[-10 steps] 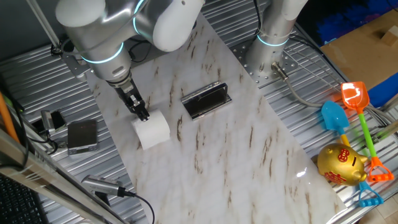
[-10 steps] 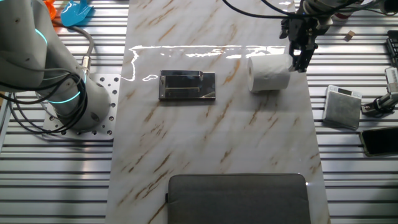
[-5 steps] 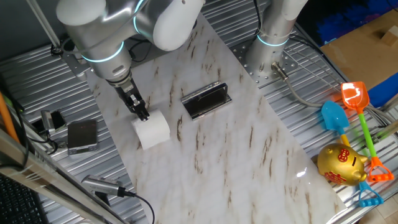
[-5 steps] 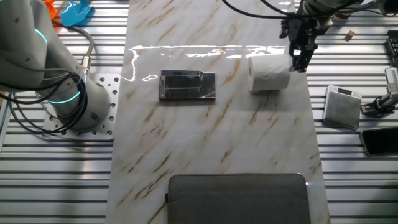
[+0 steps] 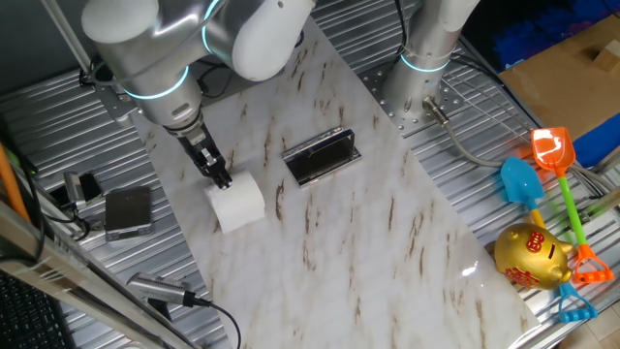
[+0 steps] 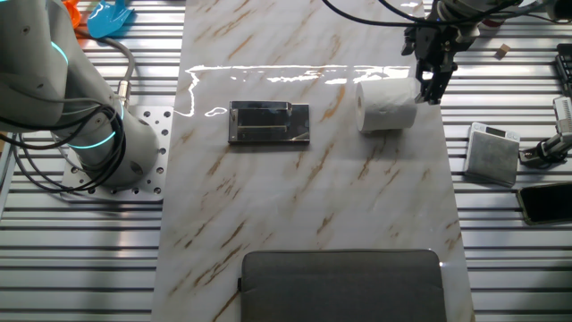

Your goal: Take the roll of paper down from the shelf

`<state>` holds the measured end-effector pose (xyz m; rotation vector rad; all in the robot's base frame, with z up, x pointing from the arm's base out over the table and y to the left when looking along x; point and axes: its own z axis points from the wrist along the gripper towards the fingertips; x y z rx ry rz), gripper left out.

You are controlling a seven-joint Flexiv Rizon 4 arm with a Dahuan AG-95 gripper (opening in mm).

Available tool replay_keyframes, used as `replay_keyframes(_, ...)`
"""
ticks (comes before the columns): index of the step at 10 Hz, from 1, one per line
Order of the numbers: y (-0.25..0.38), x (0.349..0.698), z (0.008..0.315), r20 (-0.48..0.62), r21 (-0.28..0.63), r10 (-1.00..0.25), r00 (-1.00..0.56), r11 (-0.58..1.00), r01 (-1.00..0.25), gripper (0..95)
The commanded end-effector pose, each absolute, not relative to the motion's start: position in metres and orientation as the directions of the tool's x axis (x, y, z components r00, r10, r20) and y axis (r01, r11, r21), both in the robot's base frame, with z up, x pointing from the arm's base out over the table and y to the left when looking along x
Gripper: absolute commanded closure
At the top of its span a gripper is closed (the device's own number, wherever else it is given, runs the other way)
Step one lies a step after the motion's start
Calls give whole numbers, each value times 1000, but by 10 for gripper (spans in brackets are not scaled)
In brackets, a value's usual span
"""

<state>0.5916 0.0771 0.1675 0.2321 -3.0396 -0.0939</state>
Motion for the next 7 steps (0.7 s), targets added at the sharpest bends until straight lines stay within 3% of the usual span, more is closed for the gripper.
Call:
replay_keyframes(1, 77, 590, 168, 83, 75, -138, -987, 988, -132, 0)
replay_keyframes(7, 77, 590, 168, 76, 77, -122, -990, 990, -116, 0)
